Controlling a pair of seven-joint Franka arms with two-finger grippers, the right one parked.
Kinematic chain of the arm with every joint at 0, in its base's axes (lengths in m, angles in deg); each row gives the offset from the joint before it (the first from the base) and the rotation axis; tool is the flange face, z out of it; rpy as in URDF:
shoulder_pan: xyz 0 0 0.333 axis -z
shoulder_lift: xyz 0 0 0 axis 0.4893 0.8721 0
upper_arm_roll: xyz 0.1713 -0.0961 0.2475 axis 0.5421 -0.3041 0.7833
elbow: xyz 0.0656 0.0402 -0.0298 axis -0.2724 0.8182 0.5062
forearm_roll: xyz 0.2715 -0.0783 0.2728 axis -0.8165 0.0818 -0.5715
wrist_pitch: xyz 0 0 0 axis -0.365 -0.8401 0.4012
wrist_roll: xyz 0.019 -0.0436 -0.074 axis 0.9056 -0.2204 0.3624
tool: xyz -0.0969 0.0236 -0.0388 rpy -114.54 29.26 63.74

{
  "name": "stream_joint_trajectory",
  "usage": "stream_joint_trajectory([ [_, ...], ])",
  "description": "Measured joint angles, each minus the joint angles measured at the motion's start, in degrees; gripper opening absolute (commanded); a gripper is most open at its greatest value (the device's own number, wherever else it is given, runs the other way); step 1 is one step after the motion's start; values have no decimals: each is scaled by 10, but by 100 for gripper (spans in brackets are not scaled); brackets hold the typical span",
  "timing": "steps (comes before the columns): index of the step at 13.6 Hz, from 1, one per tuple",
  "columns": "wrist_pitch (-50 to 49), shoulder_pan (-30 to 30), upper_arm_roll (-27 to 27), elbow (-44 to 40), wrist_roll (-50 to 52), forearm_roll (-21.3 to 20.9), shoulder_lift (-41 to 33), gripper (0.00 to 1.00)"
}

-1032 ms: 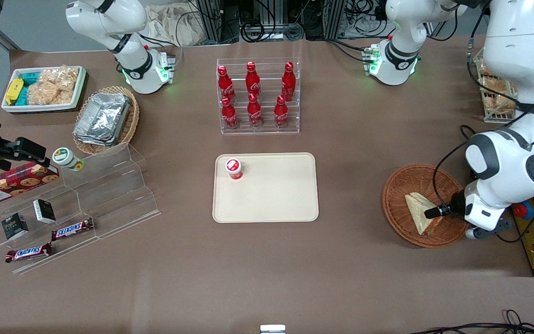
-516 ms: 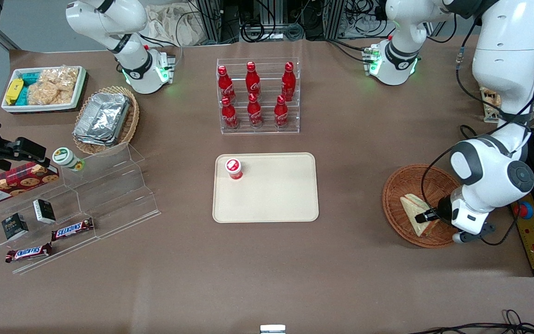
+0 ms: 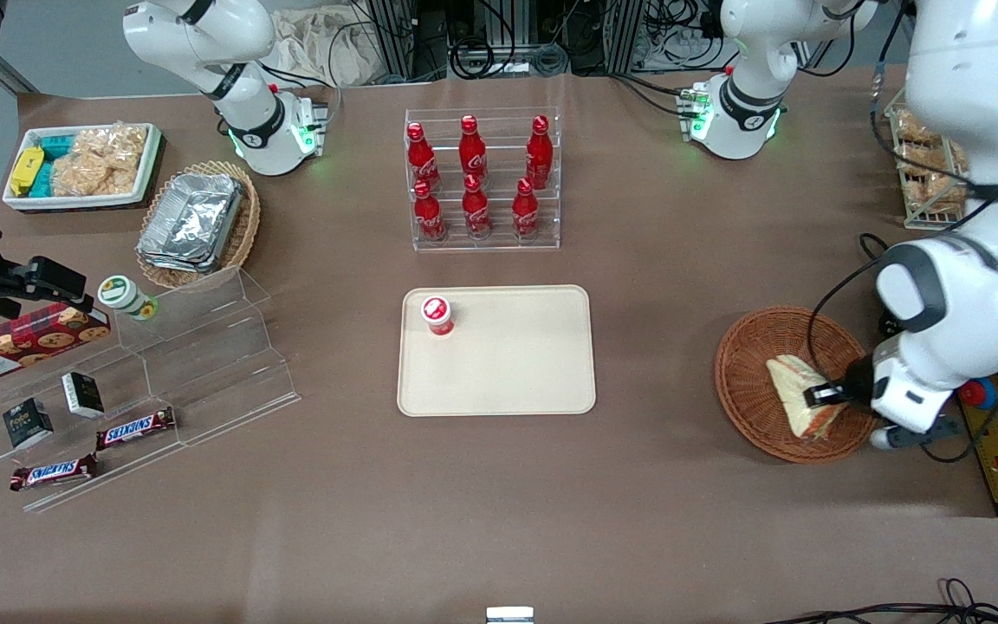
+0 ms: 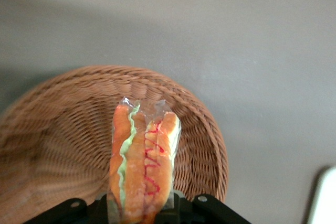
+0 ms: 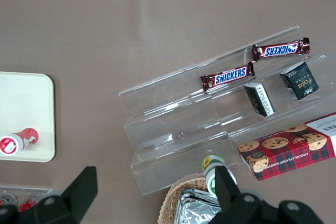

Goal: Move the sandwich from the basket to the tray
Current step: 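Lift the sandwich and carry it toward the cream tray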

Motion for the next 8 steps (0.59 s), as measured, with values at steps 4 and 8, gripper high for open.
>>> stream_joint_trajectory([
  [4, -187, -1, 2, -56, 0, -97, -108, 2],
  [8, -350, 3, -59, -118, 72, -145, -183, 1],
])
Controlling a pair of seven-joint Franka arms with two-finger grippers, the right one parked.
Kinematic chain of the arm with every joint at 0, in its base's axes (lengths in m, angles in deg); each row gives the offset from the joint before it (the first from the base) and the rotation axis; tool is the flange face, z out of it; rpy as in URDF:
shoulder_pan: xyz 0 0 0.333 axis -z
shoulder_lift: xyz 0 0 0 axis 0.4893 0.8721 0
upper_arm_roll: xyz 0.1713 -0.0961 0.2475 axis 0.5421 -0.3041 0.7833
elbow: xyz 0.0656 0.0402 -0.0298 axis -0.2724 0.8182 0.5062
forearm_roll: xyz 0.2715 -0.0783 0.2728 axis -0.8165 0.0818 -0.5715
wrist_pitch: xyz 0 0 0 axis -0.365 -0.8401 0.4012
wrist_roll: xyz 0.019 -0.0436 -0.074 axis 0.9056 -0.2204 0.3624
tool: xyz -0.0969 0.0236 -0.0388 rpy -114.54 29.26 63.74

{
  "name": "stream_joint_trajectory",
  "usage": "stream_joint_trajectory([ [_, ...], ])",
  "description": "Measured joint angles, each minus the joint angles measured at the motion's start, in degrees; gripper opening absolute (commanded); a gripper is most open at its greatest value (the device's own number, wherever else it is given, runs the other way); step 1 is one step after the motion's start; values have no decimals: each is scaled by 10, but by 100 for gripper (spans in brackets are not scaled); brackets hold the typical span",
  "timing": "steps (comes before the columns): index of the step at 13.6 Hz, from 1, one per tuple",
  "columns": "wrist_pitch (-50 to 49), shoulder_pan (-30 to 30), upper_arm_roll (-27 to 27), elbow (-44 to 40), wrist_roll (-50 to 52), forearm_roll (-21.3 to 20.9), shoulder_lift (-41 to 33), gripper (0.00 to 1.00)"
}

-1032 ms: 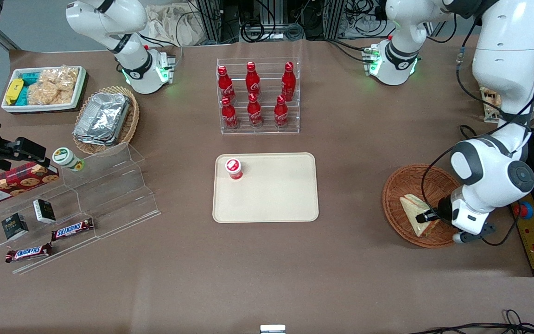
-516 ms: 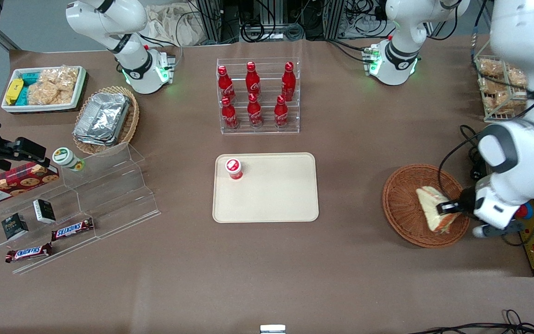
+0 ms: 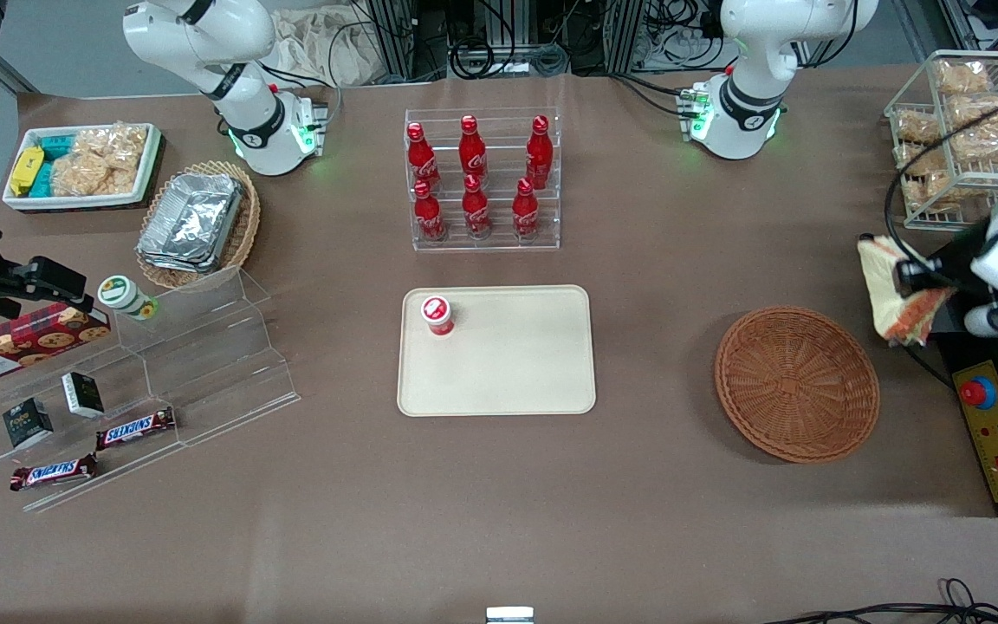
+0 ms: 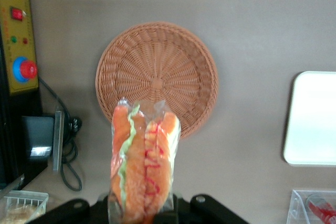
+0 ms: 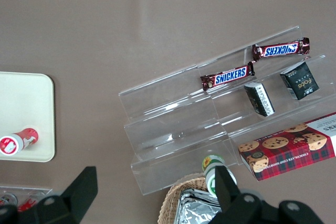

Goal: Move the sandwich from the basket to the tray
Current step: 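Lift the sandwich and carry it toward the cream tray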

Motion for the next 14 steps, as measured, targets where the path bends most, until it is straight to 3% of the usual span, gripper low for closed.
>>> stream_joint_trajectory([
  [4, -68, 5, -122, -36, 173, -8, -27, 0],
  [9, -6, 8, -290, -31, 418, -10, 6, 0],
  [11, 54, 12, -324, -21, 473, -23, 53, 0],
  [14, 152, 35, -329, -8, 522, -63, 152, 0],
])
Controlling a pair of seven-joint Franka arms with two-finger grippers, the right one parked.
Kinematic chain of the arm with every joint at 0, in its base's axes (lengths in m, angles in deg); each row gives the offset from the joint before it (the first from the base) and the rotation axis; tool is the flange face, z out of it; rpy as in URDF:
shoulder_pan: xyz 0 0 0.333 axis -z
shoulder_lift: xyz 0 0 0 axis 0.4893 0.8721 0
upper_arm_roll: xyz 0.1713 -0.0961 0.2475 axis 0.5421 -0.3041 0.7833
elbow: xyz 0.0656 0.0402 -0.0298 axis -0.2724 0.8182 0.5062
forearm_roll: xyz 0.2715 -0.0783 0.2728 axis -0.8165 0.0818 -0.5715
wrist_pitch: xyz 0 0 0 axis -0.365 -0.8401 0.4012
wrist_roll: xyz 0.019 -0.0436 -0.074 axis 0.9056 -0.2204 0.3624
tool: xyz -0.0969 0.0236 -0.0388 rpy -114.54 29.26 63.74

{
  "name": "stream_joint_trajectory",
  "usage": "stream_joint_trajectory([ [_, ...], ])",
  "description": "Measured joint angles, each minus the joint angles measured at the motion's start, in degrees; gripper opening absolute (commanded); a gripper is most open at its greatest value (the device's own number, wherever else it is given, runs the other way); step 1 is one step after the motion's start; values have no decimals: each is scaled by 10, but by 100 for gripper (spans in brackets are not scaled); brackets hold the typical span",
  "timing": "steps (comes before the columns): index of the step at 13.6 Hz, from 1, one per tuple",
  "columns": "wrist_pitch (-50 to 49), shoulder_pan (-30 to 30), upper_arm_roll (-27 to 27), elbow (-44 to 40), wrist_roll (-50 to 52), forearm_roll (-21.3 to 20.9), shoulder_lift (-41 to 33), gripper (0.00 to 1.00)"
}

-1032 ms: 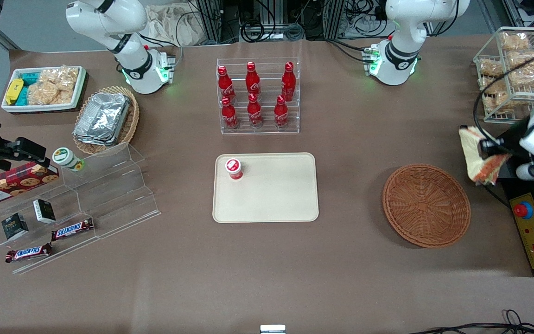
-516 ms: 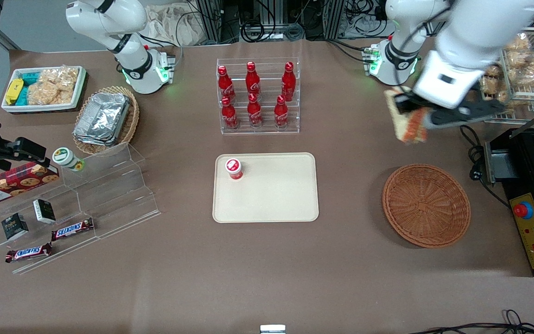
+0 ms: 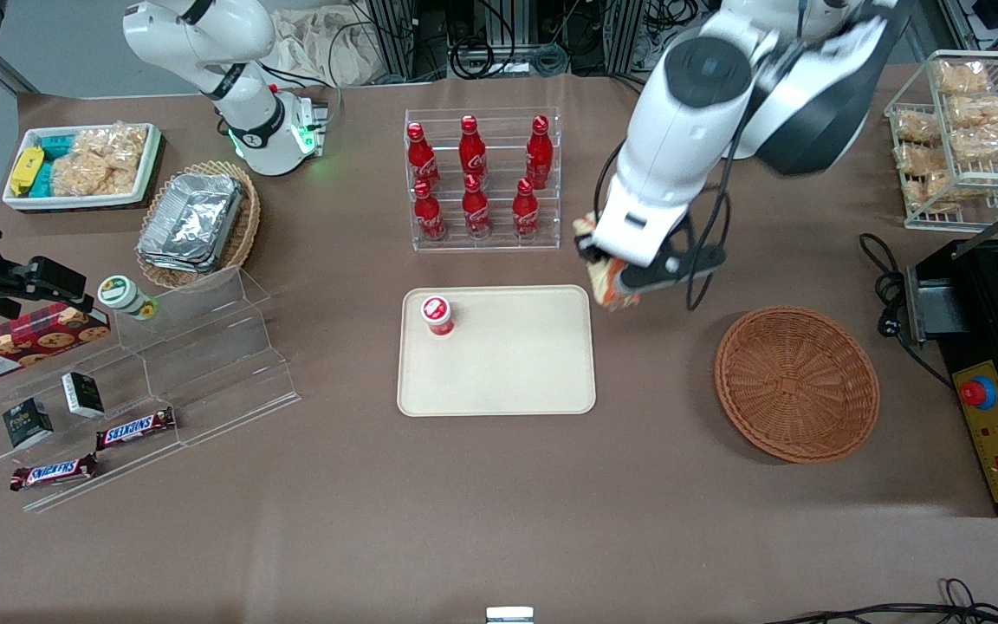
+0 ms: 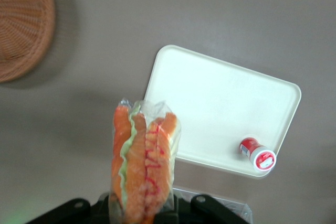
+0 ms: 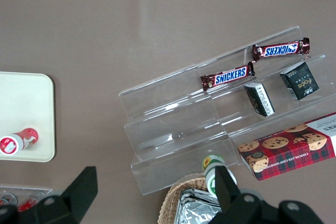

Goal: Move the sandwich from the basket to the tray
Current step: 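Lift the sandwich and carry it toward the cream tray, then lower the sandwich onto the tray and open the left gripper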

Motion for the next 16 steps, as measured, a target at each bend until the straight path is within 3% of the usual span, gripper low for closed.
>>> stream_joint_trajectory([
  [7, 184, 44, 2, 3, 130, -195, 241, 0],
  [8, 196, 45, 2, 3, 138, -210, 261, 6],
  [9, 206, 45, 2, 3, 141, -217, 273, 24],
  [10, 211, 45, 2, 3, 142, -221, 279, 58],
  [11, 212, 45, 3, 3, 143, -222, 282, 100],
  [16, 203, 41, 3, -12, 184, -224, 254, 100],
])
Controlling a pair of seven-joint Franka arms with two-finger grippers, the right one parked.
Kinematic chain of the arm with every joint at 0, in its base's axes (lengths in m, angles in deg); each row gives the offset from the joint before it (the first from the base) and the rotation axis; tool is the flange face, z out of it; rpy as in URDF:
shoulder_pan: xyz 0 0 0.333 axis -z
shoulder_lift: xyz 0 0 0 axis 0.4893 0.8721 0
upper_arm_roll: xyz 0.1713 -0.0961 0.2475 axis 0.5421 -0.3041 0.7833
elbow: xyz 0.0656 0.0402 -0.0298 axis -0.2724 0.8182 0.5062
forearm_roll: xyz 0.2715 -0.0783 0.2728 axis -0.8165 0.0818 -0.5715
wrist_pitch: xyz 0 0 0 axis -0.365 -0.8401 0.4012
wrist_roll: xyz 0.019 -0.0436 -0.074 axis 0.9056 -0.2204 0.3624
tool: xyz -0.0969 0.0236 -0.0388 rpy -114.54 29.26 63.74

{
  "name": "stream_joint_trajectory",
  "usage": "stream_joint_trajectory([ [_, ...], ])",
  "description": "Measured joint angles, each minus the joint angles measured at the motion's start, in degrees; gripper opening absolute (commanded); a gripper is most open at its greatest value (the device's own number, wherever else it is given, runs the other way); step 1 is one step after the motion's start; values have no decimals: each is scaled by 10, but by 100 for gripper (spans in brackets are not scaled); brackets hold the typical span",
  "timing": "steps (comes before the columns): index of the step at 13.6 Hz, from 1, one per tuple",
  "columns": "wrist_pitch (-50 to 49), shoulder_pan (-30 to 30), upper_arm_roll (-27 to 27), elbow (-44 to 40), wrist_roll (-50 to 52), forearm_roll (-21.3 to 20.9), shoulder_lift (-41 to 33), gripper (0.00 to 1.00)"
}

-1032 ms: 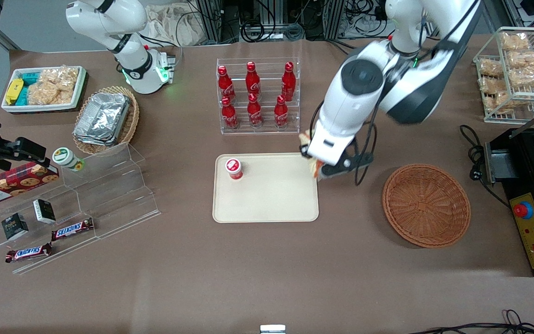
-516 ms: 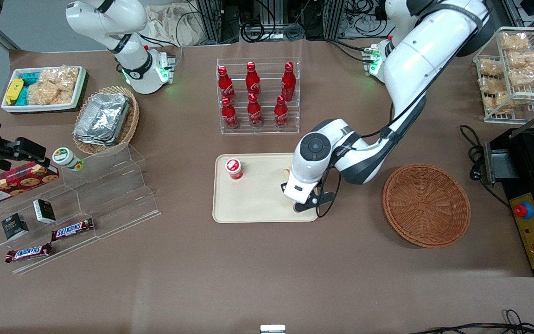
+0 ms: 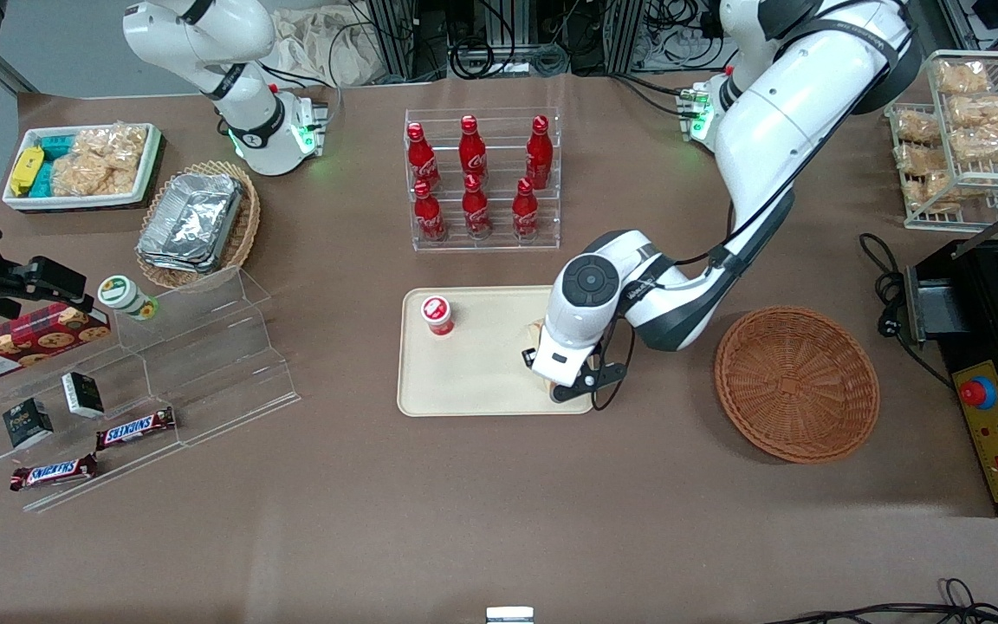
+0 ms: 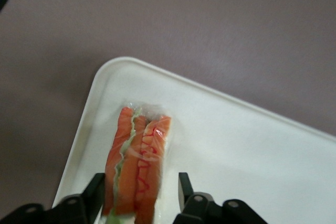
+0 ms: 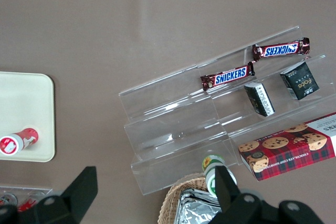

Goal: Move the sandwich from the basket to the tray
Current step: 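Lower the sandwich onto the tray and open the left gripper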

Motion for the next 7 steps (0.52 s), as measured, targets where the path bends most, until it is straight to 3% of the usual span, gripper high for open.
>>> stream_joint_trajectory([
  [3, -64, -4, 6, -13, 27, 10, -91, 100],
  [7, -95, -4, 65, -10, 7, 85, -200, 100],
])
